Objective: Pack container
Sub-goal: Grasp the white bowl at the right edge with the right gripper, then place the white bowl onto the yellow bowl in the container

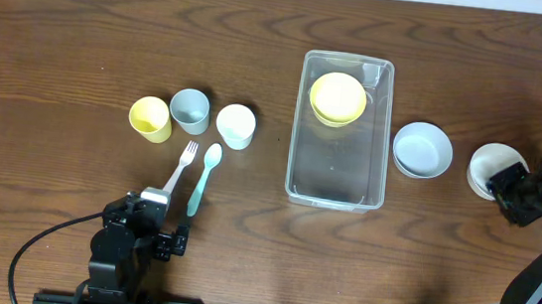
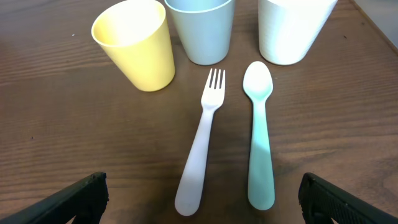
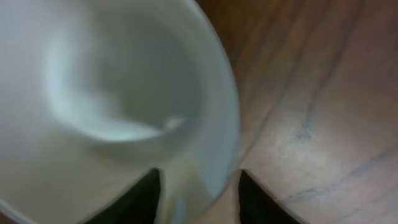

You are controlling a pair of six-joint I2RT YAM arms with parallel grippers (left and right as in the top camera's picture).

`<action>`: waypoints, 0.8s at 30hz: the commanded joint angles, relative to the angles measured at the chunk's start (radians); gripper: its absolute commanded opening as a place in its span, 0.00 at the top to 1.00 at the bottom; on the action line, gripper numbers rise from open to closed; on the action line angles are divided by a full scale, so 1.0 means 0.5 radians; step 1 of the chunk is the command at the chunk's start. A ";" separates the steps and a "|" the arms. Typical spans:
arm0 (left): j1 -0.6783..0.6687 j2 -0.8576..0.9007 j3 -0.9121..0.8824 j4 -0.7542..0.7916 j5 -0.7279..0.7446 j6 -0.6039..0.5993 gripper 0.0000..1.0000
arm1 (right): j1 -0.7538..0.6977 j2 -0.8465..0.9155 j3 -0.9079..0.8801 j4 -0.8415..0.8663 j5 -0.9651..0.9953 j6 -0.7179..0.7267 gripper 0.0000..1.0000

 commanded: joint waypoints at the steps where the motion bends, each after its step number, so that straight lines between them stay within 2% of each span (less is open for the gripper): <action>1: 0.012 -0.013 -0.019 0.002 0.012 -0.011 0.02 | -0.021 -0.020 -0.023 0.013 0.067 0.055 0.95; 2: 0.012 -0.013 -0.019 0.002 0.013 -0.011 0.02 | -0.022 -0.029 0.002 -0.011 0.064 0.054 0.99; 6: 0.012 -0.013 -0.019 0.002 0.012 -0.011 0.02 | -0.018 -0.131 0.195 -0.197 0.058 0.054 0.99; 12: 0.012 -0.013 -0.019 0.002 0.012 -0.011 0.02 | 0.098 -0.564 0.656 -0.415 -0.009 0.044 0.99; 15: 0.012 -0.013 -0.019 0.002 0.012 -0.011 0.02 | 0.317 -0.776 0.835 -0.395 -0.114 0.008 0.99; 19: 0.012 -0.013 -0.019 0.002 0.012 -0.011 0.02 | 0.812 -0.874 0.903 -0.300 -0.130 0.018 0.99; 24: 0.012 -0.013 -0.019 0.002 0.012 -0.011 0.02 | 1.340 -0.563 0.889 -0.114 0.126 0.018 0.99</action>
